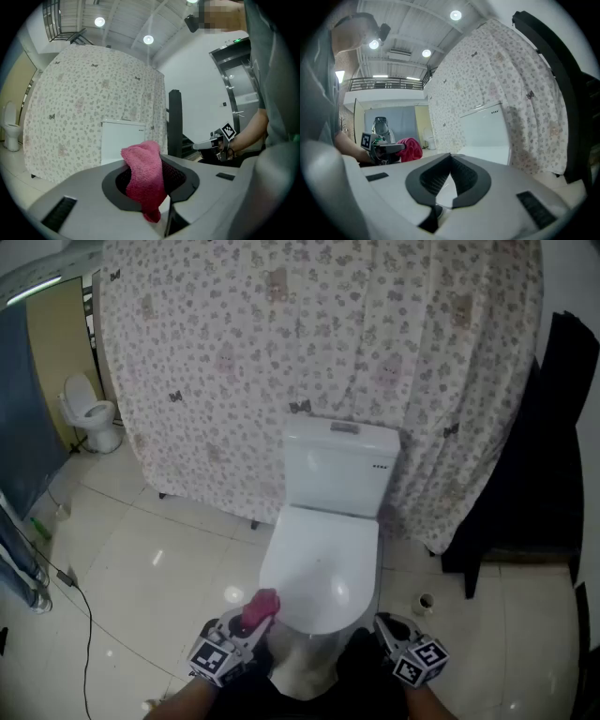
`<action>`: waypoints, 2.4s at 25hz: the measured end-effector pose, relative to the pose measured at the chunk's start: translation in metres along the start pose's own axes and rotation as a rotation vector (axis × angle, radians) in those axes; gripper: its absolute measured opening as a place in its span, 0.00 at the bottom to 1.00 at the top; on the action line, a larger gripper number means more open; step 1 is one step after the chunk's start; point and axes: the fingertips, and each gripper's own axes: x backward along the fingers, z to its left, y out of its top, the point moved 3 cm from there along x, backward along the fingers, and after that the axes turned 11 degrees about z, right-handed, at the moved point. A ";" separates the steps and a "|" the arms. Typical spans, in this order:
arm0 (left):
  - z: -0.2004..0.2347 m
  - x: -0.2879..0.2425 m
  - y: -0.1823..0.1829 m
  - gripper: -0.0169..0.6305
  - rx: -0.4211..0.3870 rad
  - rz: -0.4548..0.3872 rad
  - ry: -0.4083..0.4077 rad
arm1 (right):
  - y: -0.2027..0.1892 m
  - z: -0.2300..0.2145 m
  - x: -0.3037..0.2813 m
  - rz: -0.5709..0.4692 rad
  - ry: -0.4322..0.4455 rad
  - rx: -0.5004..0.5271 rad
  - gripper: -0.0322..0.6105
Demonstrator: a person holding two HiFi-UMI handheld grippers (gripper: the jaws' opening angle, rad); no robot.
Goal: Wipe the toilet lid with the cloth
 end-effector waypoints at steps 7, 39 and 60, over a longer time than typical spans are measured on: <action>0.000 0.002 0.002 0.17 -0.005 -0.001 0.000 | 0.001 0.002 0.001 -0.001 0.000 0.004 0.06; 0.051 -0.006 0.134 0.17 0.002 -0.078 0.123 | 0.180 0.015 0.018 -0.125 -0.078 0.209 0.06; 0.055 -0.063 0.139 0.17 0.005 -0.069 0.105 | 0.189 -0.010 -0.011 -0.143 -0.100 0.148 0.06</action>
